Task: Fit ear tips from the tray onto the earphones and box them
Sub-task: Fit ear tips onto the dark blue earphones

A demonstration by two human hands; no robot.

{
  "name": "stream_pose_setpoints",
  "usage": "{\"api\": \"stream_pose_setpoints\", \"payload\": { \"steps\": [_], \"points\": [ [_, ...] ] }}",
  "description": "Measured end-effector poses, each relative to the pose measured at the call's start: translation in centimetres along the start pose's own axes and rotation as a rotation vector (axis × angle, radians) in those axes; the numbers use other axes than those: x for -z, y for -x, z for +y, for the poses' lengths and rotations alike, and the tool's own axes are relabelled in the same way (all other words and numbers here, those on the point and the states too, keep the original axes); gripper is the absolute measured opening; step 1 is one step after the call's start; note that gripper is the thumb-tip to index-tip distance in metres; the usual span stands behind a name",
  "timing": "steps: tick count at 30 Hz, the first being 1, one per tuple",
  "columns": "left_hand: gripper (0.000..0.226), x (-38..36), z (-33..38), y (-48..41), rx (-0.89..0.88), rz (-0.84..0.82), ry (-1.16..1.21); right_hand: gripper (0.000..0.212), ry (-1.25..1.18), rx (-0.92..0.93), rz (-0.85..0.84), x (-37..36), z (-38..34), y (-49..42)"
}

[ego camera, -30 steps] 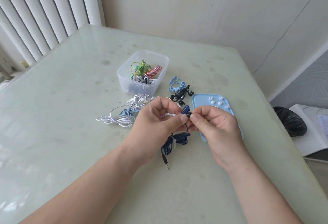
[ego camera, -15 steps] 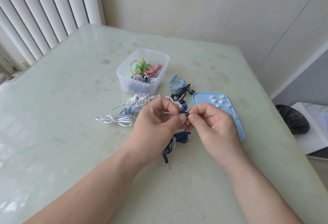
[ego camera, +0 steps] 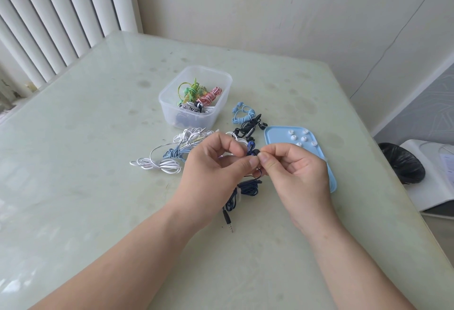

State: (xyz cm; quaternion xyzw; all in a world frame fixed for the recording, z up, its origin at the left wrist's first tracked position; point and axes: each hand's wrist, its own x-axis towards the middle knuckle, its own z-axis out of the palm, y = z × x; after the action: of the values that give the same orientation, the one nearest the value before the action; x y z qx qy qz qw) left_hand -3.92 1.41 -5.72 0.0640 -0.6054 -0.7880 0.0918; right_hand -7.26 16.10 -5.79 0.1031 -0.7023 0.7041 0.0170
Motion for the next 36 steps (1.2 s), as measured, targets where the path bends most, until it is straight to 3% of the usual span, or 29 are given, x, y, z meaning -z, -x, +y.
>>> {"api": "stream_pose_setpoints", "payload": {
  "steps": [9,19,26,33,36],
  "points": [
    [0.025,-0.1,0.6,0.4,-0.061,0.033,-0.116,0.020,0.013,0.006,-0.001,0.0,0.3,0.4],
    [0.020,0.1,0.2,0.1,-0.011,-0.004,-0.008,0.019,-0.021,0.083,0.015,0.2,0.2,0.1],
    [0.019,0.2,0.4,0.2,0.011,0.032,0.044,0.033,0.187,0.262,-0.021,-0.2,2.1,0.5],
    [0.026,0.2,0.6,-0.1,0.019,0.066,0.107,0.041,0.198,0.287,-0.068,-0.7,1.5,1.0],
    [0.027,0.1,0.4,-0.1,0.016,0.063,0.118,0.039,0.154,0.218,-0.029,-0.7,1.1,1.0]
  ]
}}
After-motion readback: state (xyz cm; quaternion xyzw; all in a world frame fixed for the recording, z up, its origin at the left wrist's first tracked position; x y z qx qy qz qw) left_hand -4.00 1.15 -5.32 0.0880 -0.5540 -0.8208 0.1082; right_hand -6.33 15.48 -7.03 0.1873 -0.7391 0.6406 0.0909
